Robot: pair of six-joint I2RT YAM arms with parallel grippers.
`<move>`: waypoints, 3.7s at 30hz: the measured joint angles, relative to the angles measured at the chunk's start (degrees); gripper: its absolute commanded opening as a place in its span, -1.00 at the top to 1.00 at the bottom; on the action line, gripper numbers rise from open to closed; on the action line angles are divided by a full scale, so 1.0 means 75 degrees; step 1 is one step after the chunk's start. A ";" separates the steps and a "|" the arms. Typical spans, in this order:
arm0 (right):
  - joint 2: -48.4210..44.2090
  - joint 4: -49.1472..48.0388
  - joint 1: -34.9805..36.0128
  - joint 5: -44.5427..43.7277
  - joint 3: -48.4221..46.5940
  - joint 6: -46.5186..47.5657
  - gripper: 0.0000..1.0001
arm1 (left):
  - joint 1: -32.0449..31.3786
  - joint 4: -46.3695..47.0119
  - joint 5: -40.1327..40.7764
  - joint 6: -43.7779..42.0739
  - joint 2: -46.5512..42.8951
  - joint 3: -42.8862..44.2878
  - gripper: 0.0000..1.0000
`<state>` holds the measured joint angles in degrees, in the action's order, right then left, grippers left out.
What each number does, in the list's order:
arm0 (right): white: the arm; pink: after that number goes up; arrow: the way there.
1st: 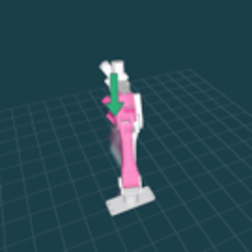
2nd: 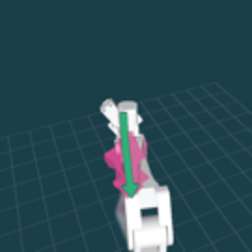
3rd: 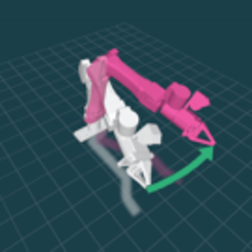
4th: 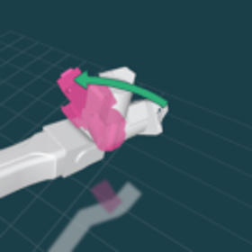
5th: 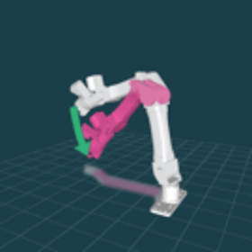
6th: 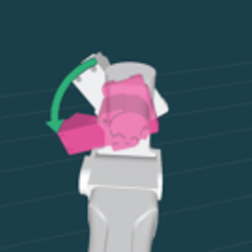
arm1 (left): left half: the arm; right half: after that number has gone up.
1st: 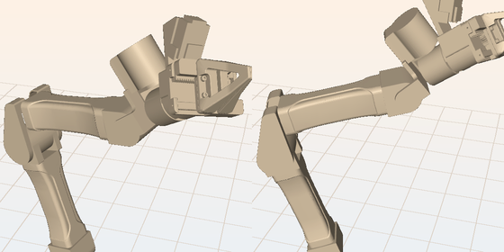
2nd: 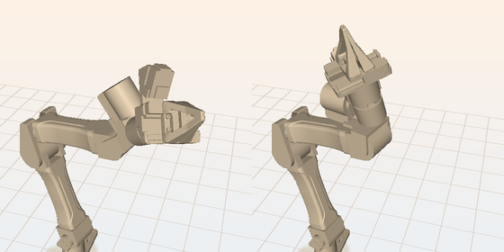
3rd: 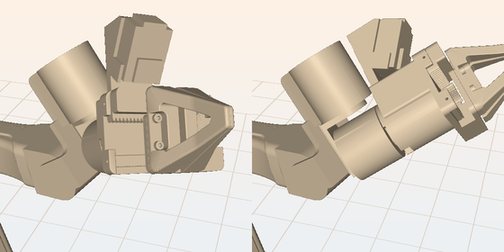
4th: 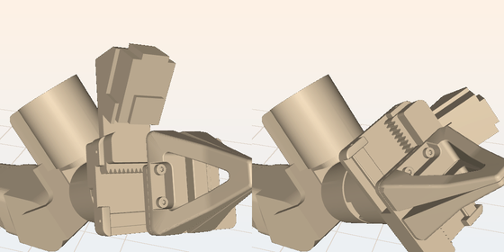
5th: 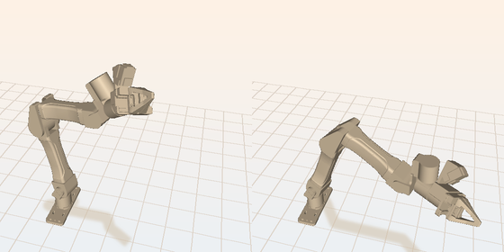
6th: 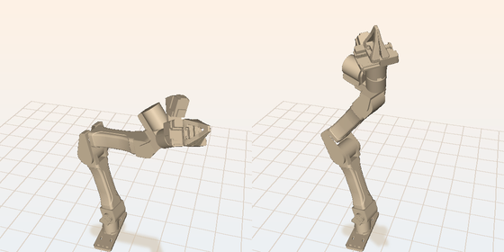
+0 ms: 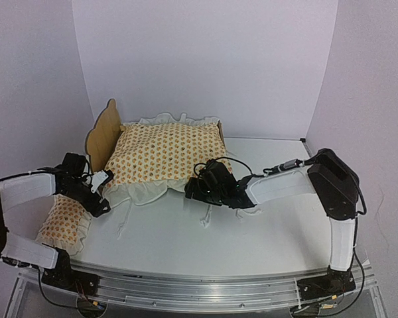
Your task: Set up the pet bed
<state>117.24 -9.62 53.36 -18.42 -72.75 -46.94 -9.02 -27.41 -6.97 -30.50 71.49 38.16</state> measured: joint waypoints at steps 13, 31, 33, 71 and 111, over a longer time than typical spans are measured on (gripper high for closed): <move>0.0197 -0.1214 -0.0343 0.0471 0.0040 -0.0083 0.95 | 0.0181 0.0658 -0.1183 0.0321 0.1190 0.0378 0.92; -0.1286 0.0783 -0.1522 0.3932 -0.0230 0.1473 1.00 | 0.0793 -0.0712 -0.1120 -0.1167 0.0745 0.2148 1.00; -0.1292 0.1107 -0.1568 0.4291 -0.0381 0.1637 1.00 | 0.0867 -0.0761 -0.0967 -0.1435 0.0740 0.2138 1.00; -0.1454 0.3516 -0.1871 0.5449 -0.0685 0.2995 -0.51 | 0.2542 -0.3138 -0.0102 -0.2241 0.0802 0.1990 -0.55; -0.2076 0.3627 -0.1416 0.5046 -0.1142 0.3698 -0.52 | 0.2383 -0.5386 -0.3177 0.0393 0.1369 1.0957 1.00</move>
<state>101.67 17.58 42.74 19.43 -81.32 -19.20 8.86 -67.80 -30.80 -27.56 81.77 120.33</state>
